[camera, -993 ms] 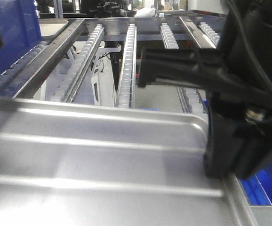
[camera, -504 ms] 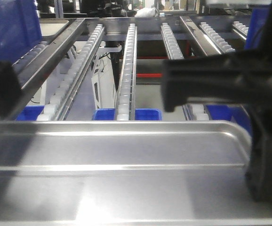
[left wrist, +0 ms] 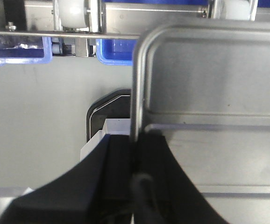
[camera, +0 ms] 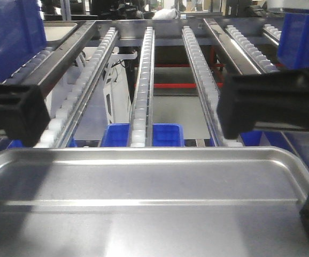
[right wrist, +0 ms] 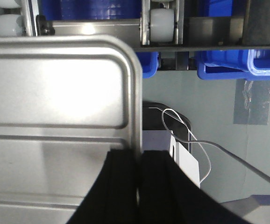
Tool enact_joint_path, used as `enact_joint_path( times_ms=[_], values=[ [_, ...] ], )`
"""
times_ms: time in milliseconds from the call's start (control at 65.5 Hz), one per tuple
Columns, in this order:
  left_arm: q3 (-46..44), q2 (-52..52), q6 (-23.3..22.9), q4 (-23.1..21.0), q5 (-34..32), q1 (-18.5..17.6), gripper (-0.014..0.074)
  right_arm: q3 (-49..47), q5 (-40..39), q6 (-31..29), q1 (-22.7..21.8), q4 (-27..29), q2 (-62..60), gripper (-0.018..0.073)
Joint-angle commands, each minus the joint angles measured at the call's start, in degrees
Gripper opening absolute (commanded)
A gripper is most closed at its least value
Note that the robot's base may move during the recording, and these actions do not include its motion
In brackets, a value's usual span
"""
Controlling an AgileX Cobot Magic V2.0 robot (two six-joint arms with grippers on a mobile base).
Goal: Grab silver tray and stack on right shelf
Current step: 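Lift the silver tray with both grippers and pull it toward the robot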
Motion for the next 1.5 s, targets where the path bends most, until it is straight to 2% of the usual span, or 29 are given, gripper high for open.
enact_joint_path(
  times_ms=[0,305,504,611,870,1481],
  values=[
    [-1.2,-1.3,0.3,1.5,2.1,-0.1,-0.01,-1.1,1.1,0.0,0.0,-2.4,-1.5,0.006],
    [-1.3,-1.3,0.6,1.3,-1.3,-0.1,-0.01,-1.1,2.9,0.0,0.0,-2.8,-1.4,0.006],
    [-2.8,-1.3,0.8,1.3,-1.2,-0.1,-0.01,-1.0,3.8,0.1,-0.1,-3.5,-1.4,0.006],
    [-3.8,-1.3,2.3,1.3,-0.5,-0.1,-0.01,-1.0,3.6,0.1,-0.1,-3.5,-1.4,0.006],
    [-3.9,-1.3,2.3,2.3,3.9,-0.1,-0.01,-1.1,0.1,0.1,-0.1,-3.5,-1.4,0.006],
    [-3.9,-1.3,2.3,1.6,5.6,-0.1,-0.01,-1.1,0.5,0.1,0.0,-3.4,-1.4,0.006]
  ],
)
